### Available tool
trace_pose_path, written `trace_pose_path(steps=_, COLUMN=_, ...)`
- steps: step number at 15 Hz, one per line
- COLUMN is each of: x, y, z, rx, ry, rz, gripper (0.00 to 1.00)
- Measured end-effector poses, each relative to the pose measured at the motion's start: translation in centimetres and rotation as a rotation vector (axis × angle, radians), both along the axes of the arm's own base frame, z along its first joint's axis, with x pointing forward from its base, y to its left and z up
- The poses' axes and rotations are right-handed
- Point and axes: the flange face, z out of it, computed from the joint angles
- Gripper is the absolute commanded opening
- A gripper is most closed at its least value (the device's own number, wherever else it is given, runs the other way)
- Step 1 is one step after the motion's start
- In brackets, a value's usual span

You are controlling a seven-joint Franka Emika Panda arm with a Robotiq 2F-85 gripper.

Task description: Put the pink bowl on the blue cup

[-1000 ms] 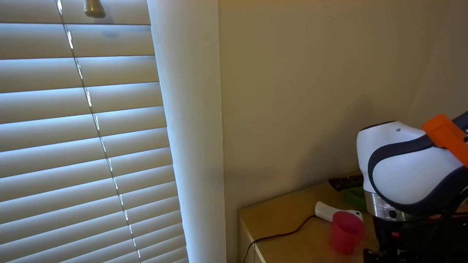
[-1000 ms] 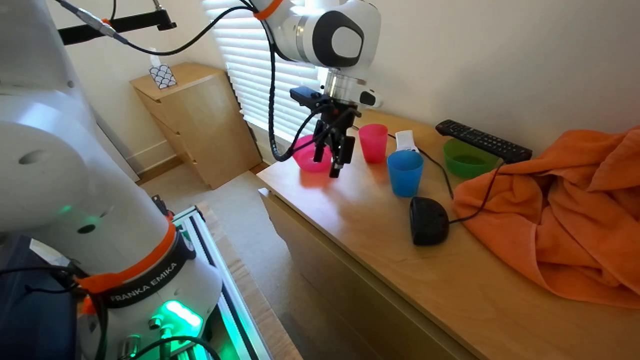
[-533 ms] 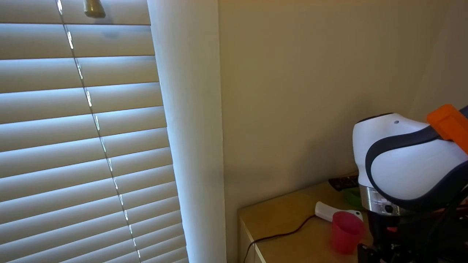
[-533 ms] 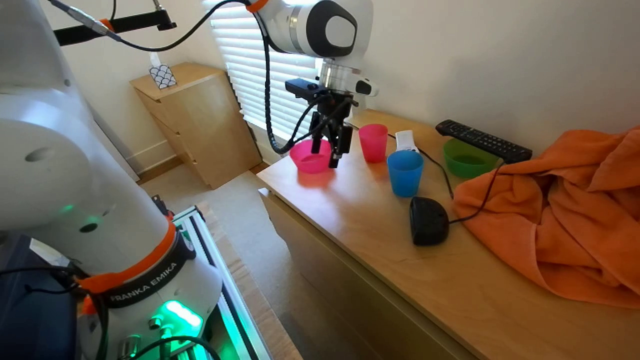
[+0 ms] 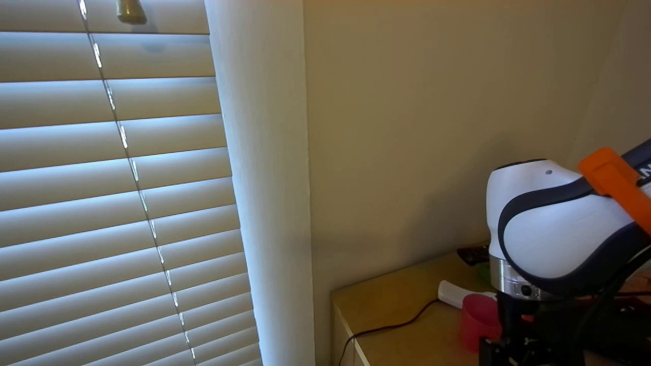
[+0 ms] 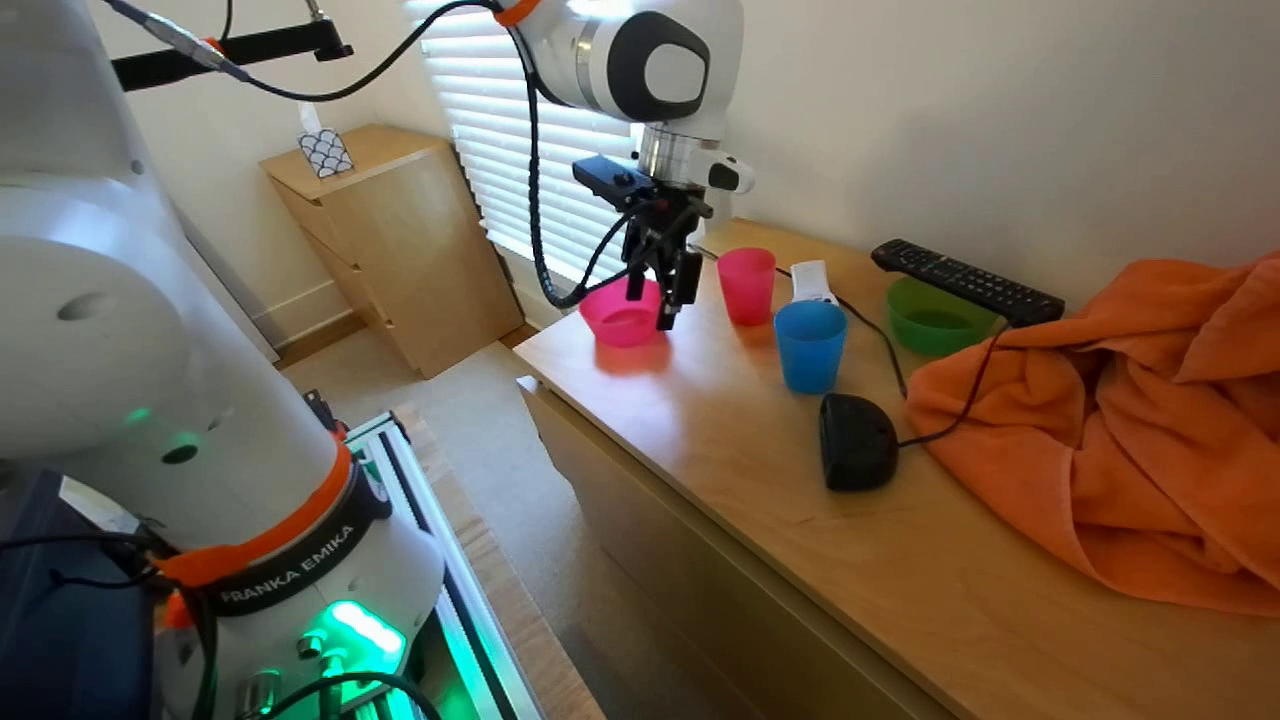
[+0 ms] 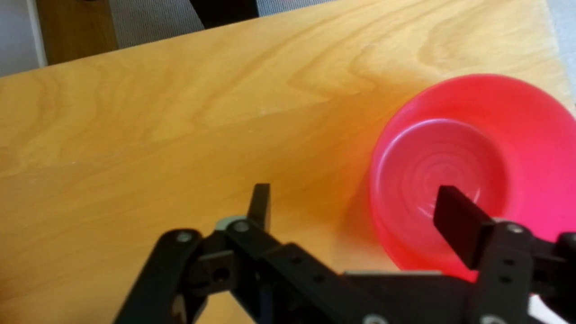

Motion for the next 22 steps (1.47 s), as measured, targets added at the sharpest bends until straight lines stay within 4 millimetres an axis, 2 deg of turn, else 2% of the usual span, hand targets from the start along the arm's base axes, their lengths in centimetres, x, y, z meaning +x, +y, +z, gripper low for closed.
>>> trace_pose_path(steps=4, x=0.3, y=0.7, z=-1.3, rx=0.012, ry=0.003, rz=-0.011, gripper=0.29)
trace_pose_path(steps=8, x=0.5, y=0.8, z=-1.5, rx=0.016, ry=0.003, rz=-0.014, gripper=0.01)
trace_pose_path(steps=14, x=0.7, y=1.4, z=-0.6, rx=0.035, ry=-0.008, rz=-0.001, gripper=0.01)
trace_pose_path(steps=16, x=0.6, y=1.9, z=0.7, rx=0.044, ry=-0.008, rz=0.023, gripper=0.01)
trace_pose_path(steps=18, x=0.1, y=2.7, z=3.4, rx=0.074, ry=0.004, rz=0.062, gripper=0.01)
trace_pose_path(steps=20, x=-0.5, y=2.9, z=7.2, rx=0.098, ry=-0.003, rz=0.070, gripper=0.01)
trace_pose_path(steps=22, x=-0.9, y=2.1, z=11.8, rx=0.121, ry=-0.047, rz=0.030, gripper=0.01)
